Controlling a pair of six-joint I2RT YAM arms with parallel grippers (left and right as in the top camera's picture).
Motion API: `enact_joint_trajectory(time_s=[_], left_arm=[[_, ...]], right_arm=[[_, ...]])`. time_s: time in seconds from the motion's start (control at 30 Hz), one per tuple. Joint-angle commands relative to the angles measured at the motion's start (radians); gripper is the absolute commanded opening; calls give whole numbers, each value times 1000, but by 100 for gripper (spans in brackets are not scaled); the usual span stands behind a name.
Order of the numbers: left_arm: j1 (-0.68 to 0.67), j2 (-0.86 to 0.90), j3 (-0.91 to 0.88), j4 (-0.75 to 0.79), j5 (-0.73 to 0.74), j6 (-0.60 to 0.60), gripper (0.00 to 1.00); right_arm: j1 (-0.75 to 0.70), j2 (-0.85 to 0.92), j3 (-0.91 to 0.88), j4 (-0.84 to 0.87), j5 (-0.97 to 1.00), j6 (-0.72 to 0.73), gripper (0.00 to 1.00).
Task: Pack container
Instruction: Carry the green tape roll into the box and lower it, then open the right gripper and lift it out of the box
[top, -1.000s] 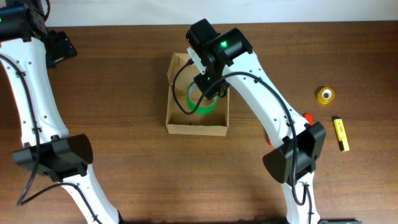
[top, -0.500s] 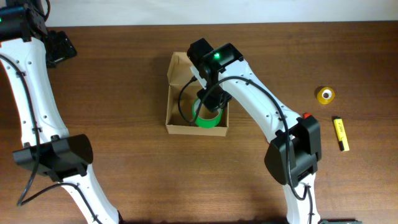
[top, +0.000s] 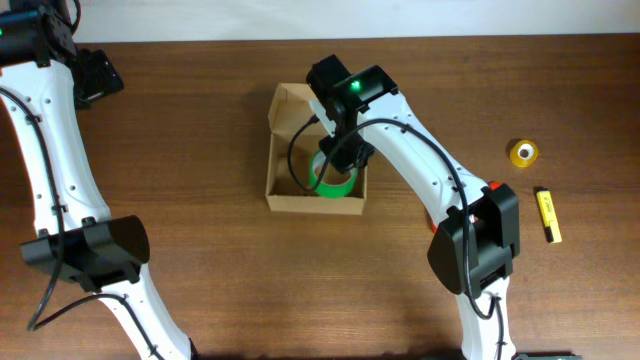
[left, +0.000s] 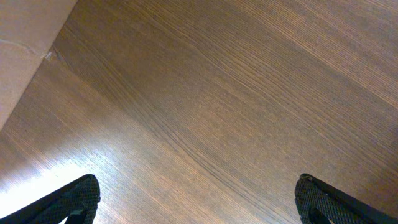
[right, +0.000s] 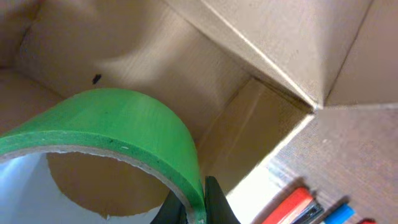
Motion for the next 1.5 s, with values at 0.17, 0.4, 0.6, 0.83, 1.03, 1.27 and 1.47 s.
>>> enact_joint_trajectory(time_s=[0.17,0.4,0.6,0.83,1.03,1.27,1.47], left_arm=[[3,17,-3,-1,3,4,100],[3,17,-3,-2,3,4,100],[3,17,-3,-1,3,4,100],[3,17,-3,-2,3,4,100],[3,17,-3,-2,3,4,100],[3,17,-3,-2,3,4,100],[3,17,-3,-2,3,4,99]], right_arm=[[-9,10,103,-11,14,-4,4],[-16,92,101,-5,16,-3,4],[-76,135,90,3,15,-3,3],[-89,137,13,32,-6,-4,4],[-83,170,-23,44,-6,-3,4],[-79,213,-23,61,-2,-11,4],[-79,213,-22,62,-2,-11,11]])
